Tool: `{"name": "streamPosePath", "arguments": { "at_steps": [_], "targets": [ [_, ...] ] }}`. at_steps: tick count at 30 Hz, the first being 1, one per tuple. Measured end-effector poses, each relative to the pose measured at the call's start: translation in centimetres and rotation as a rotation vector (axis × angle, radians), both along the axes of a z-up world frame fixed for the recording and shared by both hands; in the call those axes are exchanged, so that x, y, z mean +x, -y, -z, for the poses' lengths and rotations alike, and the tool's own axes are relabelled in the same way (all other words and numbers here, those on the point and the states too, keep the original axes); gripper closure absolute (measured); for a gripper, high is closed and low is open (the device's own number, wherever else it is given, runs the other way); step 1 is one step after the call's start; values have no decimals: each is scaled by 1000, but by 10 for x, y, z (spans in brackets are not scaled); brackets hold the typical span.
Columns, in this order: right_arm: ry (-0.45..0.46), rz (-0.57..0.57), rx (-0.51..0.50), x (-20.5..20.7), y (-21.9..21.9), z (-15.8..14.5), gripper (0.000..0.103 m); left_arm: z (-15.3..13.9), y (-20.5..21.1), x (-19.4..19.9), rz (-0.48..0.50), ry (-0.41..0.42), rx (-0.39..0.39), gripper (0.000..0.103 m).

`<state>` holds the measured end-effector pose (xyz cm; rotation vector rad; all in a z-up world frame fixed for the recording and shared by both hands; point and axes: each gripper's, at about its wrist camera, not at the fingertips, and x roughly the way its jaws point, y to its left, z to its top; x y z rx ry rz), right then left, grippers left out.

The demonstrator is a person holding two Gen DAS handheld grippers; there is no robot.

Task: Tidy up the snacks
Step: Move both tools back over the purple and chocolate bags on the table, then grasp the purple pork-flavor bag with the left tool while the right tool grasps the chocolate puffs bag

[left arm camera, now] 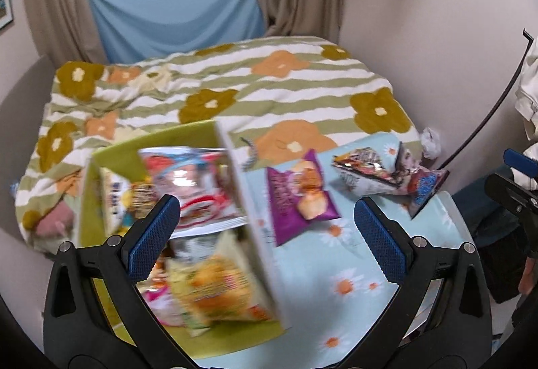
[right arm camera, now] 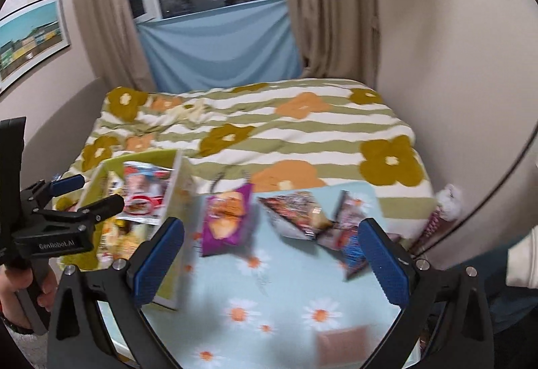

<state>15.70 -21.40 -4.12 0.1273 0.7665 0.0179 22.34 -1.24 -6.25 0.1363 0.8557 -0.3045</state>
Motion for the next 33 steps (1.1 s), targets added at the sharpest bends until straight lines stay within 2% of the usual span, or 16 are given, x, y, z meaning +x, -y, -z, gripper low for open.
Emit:
{"name": "streamPosePath", "arguments": {
  "at_steps": [6, 12, 21, 25, 28, 30, 31, 33],
  "targets": [
    [-57, 17, 11, 10, 61, 21, 0, 29, 57, 18, -8, -69, 33, 0],
    [-116, -44, 34, 37, 105, 53, 0, 71, 93, 42, -69, -130, 118, 0],
    [-197, -224, 40, 81, 131, 112, 0, 139, 118, 83, -168, -172, 268, 0],
    [-238, -298, 37, 96, 132, 138, 0, 166, 120, 99, -205, -203, 292, 0],
    [-270, -336, 41, 105, 132, 153, 0, 182, 121, 108, -225, -226, 312, 3],
    [-293, -362, 39, 110, 130, 163, 0, 190, 121, 111, -230, -239, 318, 9],
    [-304, -371, 38, 111, 130, 167, 0, 192, 120, 112, -231, -248, 317, 16],
    [-321, -387, 40, 113, 129, 175, 0, 199, 117, 115, -235, -273, 305, 21]
  ]
}}
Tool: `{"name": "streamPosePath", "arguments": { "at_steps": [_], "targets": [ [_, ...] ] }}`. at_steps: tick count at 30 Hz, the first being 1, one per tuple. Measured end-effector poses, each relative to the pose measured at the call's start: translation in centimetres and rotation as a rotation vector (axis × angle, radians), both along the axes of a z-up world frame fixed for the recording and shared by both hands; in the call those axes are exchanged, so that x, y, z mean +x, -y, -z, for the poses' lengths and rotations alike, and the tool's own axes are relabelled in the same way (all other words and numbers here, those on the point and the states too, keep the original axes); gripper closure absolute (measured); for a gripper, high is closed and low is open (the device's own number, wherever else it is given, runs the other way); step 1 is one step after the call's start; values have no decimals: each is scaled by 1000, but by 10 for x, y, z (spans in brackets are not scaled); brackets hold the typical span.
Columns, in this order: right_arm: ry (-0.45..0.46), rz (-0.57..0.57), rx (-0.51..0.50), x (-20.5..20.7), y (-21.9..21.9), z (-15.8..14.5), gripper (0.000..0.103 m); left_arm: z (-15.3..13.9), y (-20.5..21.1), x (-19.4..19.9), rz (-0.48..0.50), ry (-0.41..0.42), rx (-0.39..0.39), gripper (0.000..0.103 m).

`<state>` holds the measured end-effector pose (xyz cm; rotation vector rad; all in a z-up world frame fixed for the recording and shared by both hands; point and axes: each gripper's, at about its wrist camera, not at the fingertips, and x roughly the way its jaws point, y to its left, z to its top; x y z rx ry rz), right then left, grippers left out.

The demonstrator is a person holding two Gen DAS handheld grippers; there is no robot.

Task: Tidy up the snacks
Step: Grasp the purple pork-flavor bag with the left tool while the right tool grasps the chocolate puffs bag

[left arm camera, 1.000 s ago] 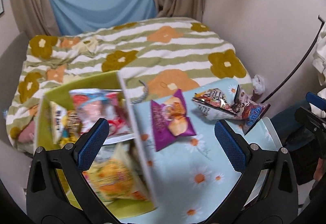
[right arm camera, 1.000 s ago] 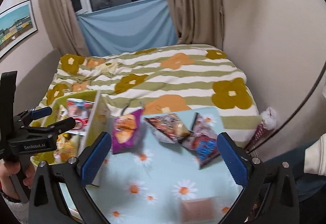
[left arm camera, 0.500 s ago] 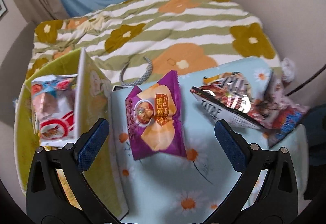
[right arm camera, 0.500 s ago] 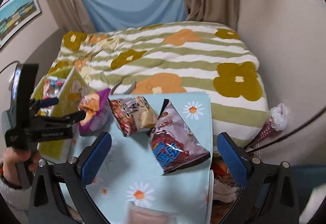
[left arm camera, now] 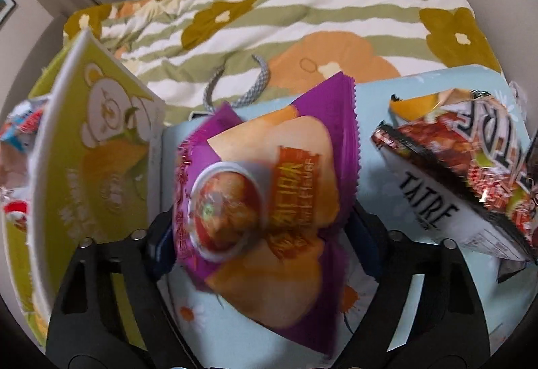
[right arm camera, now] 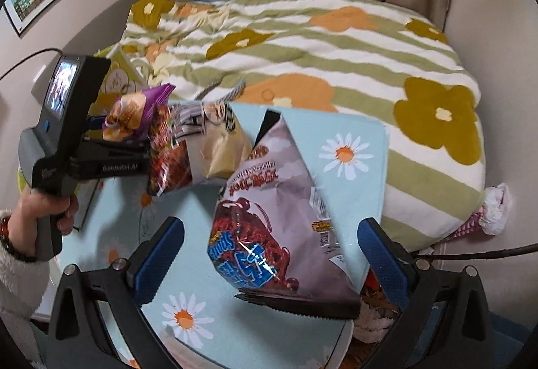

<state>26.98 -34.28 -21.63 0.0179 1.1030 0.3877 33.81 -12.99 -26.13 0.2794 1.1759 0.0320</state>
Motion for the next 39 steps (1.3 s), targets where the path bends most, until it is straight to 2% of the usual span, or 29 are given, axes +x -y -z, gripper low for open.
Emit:
{"name": "streamPosePath", "arguments": {
  "at_steps": [6, 14, 17, 19, 21, 23, 25, 27, 33, 39],
  "targets": [
    [-21, -22, 2, 3, -3, 9, 0, 3, -2, -5, 16, 1, 15, 32],
    [-28, -35, 3, 9, -8, 17, 1, 0, -8, -25, -3, -22, -15, 33],
    [-36, -43, 5, 11, -9, 22, 8, 0, -10, -34, -9, -25, -13, 33],
    [-48, -49, 4, 12, -10, 25, 21, 0, -10, -38, -9, -26, -12, 33],
    [-46, -48, 10, 10, -10, 26, 21, -1, -10, -41, -11, -29, -16, 33],
    [-40, -50, 8, 8, -11, 25, 26, -4, -10, -44, -16, -24, -21, 34],
    [-36, -51, 8, 6, -10, 23, 35, -7, -9, -46, -18, -18, -28, 34],
    [-35, -43, 3, 3, -9, 21, 39, -13, -7, -49, -14, -8, -35, 34],
    [-14, -2, 4, -12, -1, 7, 43, -35, -8, -63, -7, 28, -60, 34],
    [22, 38, 0, -30, 4, -20, 45, -73, -10, -82, 7, 86, -102, 34]
  ]
}}
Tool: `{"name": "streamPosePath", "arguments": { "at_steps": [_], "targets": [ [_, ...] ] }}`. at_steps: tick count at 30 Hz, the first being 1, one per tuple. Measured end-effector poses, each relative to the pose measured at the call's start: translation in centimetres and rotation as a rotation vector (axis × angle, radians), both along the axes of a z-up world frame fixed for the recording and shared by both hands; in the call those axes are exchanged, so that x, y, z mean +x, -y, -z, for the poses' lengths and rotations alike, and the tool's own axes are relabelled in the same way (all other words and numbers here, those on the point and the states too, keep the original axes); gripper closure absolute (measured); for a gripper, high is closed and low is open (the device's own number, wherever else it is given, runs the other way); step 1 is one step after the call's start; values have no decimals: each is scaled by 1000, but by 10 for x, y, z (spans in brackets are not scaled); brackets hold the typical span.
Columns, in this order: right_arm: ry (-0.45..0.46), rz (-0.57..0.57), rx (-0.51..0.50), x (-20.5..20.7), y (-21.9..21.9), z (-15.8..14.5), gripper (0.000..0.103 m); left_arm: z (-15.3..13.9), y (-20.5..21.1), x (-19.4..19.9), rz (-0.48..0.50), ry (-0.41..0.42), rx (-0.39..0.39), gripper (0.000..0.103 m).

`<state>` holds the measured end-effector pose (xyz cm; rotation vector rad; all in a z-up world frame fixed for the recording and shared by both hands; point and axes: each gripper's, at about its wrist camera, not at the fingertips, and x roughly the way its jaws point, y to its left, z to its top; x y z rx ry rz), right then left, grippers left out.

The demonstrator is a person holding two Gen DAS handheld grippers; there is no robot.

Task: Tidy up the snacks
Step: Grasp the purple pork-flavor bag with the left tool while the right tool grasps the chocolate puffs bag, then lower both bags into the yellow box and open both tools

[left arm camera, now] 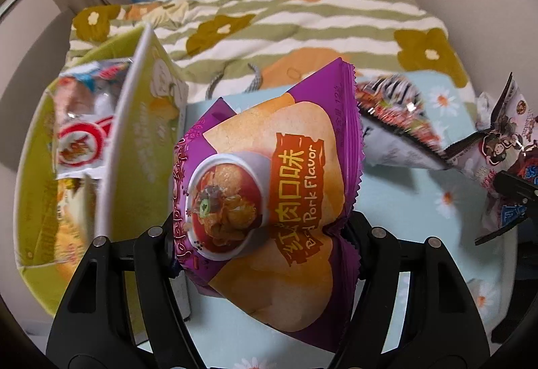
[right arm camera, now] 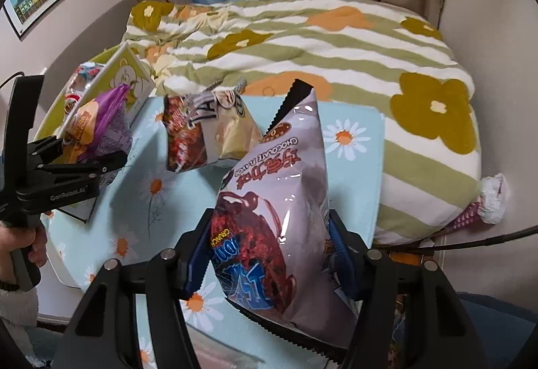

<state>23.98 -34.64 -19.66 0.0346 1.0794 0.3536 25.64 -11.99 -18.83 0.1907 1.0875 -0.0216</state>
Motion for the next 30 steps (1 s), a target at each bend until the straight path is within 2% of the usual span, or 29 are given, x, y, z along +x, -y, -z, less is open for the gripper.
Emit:
{"name": "streamPosePath", "arguments": {
  "at_steps": [6, 12, 18, 25, 30],
  "targets": [
    [88, 53, -35, -19, -6, -43, 45, -42, -9, -20, 14, 77, -60, 34],
    [163, 37, -28, -30, -35, -85, 45, -92, -38, -39, -3, 187, -107, 34],
    [218, -15, 79, -29, -87, -125, 45, -124, -92, -50, -61, 259, -90, 34],
    [249, -96, 152, -18, -170, -147, 45, -133, -166, -47, -146, 258, -43, 34],
    [222, -139, 187, -2, -234, -147, 45, -120, -224, -34, -188, 198, -29, 34]
  ]
}}
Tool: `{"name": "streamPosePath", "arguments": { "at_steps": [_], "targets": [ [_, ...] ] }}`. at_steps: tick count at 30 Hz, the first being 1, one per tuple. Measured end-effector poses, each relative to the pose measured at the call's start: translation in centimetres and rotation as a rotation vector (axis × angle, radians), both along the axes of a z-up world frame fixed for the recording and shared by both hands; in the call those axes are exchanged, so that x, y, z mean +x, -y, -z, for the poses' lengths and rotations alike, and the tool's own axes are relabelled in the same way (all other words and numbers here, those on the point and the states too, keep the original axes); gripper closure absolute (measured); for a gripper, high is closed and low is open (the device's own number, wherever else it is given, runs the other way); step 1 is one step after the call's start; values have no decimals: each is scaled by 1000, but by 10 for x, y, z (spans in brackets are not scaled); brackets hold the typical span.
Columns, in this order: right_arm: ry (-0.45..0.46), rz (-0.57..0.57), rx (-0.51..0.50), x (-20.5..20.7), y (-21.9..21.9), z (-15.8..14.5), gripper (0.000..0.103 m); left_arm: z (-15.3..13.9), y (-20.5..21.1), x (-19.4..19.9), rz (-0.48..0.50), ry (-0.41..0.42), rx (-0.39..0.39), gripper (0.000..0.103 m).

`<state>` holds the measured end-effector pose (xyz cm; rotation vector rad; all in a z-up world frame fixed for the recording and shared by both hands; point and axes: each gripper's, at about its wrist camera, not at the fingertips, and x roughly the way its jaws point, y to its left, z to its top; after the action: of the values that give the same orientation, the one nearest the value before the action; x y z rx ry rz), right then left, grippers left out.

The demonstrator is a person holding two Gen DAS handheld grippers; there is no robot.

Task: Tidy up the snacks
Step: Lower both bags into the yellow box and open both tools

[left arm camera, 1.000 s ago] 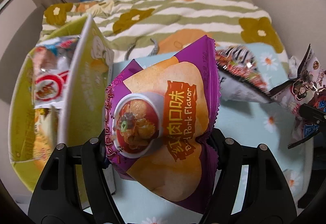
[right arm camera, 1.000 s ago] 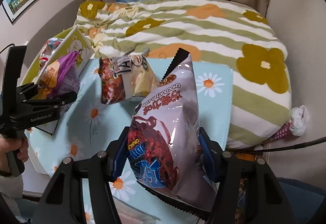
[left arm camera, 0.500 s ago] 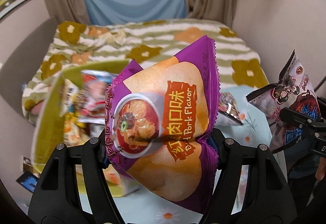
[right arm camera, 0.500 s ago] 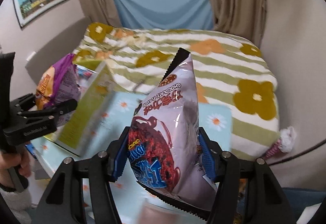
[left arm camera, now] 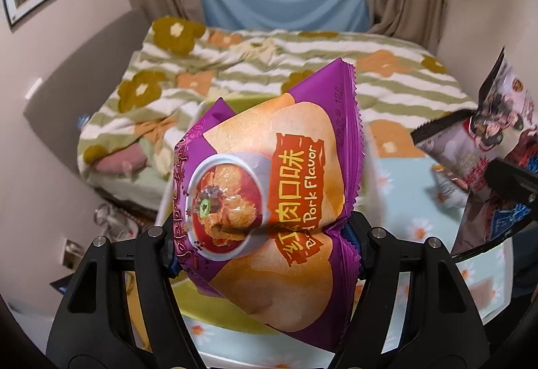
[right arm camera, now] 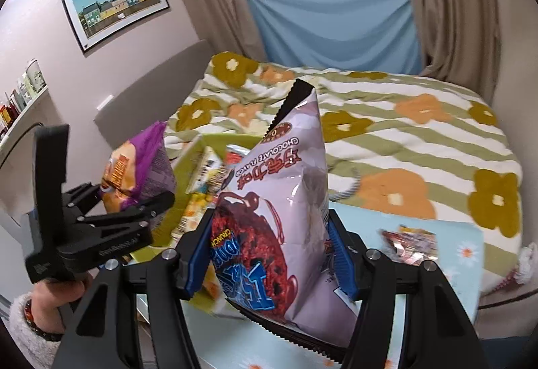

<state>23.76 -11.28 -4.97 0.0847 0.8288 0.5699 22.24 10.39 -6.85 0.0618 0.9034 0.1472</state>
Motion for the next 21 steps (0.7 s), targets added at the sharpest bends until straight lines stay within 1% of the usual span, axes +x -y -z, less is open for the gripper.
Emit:
{"name": "streamPosePath", "arguments": {
  "at_steps": [2, 6, 7, 8, 10, 12, 16, 21],
  "targets": [
    [-15, -6, 10, 9, -22, 3, 45, 10, -19, 9, 1, -34, 4, 34],
    [-43, 2, 16, 24, -59, 9, 45, 31, -44, 28, 14, -91, -5, 32],
    [-49, 5, 15, 27, -68, 11, 45, 36, -48, 30, 14, -99, -5, 28],
    [-54, 8, 13, 30, -74, 12, 45, 41, -50, 33, 17, -107, -7, 16],
    [-63, 16, 4, 34, -84, 16, 45, 50, -53, 34, 24, -111, 23, 0],
    [-74, 27, -6, 39, -93, 22, 45, 52, -53, 31, 48, -105, 31, 0],
    [-89, 35, -20, 44, -104, 28, 45, 54, -62, 26, 90, -114, -34, 0],
    [-87, 33, -27, 52, -121, 26, 45, 48, -73, 16, 98, -103, -53, 0]
  ]
}}
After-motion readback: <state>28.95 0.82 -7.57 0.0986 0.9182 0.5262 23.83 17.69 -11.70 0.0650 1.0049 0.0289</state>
